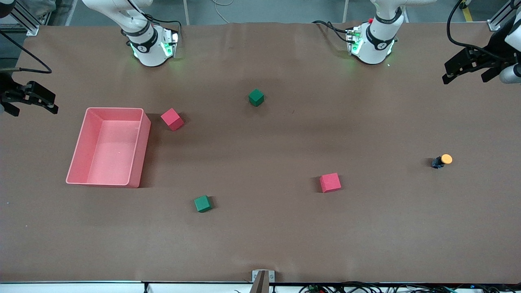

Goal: Place and upright button with both arms

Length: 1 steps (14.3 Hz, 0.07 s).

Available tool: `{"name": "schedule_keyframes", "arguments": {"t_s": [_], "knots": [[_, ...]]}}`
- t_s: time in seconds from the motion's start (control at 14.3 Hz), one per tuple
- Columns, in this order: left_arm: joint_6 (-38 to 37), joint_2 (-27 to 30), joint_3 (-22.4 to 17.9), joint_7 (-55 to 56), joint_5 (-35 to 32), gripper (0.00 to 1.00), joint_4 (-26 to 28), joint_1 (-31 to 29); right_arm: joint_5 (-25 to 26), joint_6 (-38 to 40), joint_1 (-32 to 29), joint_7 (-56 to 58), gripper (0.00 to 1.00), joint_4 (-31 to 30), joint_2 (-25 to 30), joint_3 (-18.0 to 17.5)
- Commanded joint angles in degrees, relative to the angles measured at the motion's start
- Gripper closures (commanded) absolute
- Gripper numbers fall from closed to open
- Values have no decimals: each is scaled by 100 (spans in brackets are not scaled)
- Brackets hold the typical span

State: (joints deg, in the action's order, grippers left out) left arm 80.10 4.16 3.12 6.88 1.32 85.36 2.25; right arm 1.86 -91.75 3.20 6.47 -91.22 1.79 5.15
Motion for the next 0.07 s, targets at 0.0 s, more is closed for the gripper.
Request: {"name": "schedule_keyframes", "arguments": {"t_s": [0.0], "knots": [[41,102,-66,-248,0,0,60,56,-89,-54,58,57,0,-62,41,21]]}}
